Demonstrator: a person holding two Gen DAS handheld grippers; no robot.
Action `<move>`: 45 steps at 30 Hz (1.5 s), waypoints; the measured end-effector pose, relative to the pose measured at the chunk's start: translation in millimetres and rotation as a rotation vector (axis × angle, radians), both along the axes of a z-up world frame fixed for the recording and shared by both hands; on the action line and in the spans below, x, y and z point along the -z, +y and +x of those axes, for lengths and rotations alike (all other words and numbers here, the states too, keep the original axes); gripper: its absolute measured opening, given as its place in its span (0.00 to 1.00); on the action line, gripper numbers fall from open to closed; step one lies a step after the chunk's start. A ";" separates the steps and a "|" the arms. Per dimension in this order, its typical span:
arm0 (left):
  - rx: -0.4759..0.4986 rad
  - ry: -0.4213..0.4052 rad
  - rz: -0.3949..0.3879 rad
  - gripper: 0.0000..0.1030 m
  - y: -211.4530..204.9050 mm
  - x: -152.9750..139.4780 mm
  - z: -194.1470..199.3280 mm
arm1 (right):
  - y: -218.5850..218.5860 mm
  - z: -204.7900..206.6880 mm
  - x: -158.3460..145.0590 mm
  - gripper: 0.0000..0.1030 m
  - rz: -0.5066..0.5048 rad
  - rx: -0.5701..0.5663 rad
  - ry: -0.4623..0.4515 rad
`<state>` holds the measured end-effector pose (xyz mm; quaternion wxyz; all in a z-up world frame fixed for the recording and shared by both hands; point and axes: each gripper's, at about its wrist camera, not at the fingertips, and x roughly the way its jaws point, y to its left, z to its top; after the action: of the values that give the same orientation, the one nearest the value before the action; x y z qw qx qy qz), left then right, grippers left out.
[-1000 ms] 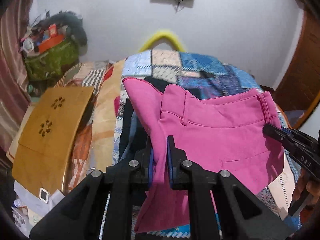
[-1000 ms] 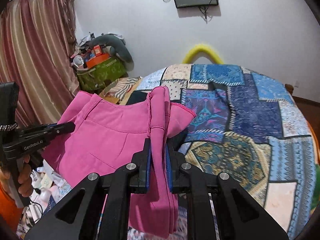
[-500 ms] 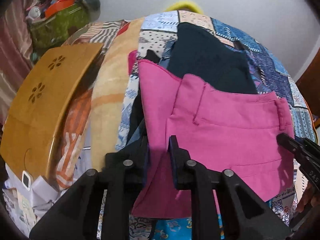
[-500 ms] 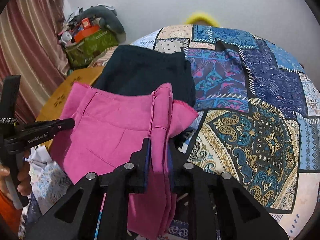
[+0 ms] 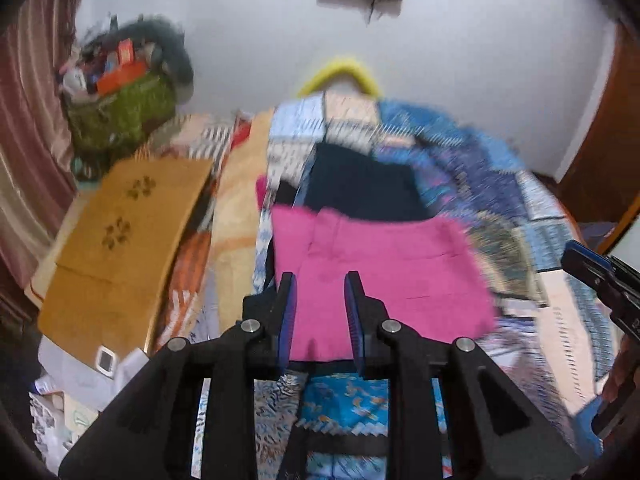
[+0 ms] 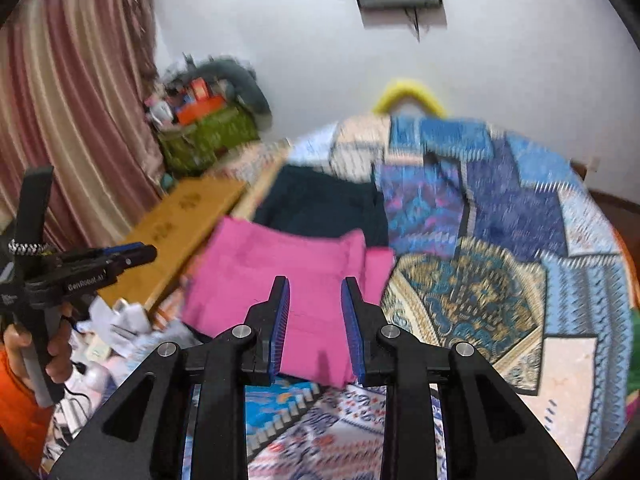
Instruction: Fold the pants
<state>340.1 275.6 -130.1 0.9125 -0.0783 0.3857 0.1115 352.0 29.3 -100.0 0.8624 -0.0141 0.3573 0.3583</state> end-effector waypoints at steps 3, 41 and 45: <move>0.033 -0.101 0.018 0.24 -23.4 -44.8 -38.0 | -14.5 -34.2 -44.1 0.23 0.067 -0.012 -0.091; 0.013 -0.605 0.188 0.98 -171.6 -166.5 -313.9 | -113.8 -261.4 -150.7 1.00 0.277 0.091 -0.481; 0.012 -0.601 0.191 1.00 -169.2 -164.5 -310.8 | -115.5 -264.3 -146.6 1.00 0.278 0.092 -0.475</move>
<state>29.2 106.4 34.4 0.9895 -0.0196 0.0867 0.1139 87.7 -86.2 46.7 0.9309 0.0373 0.0929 0.3511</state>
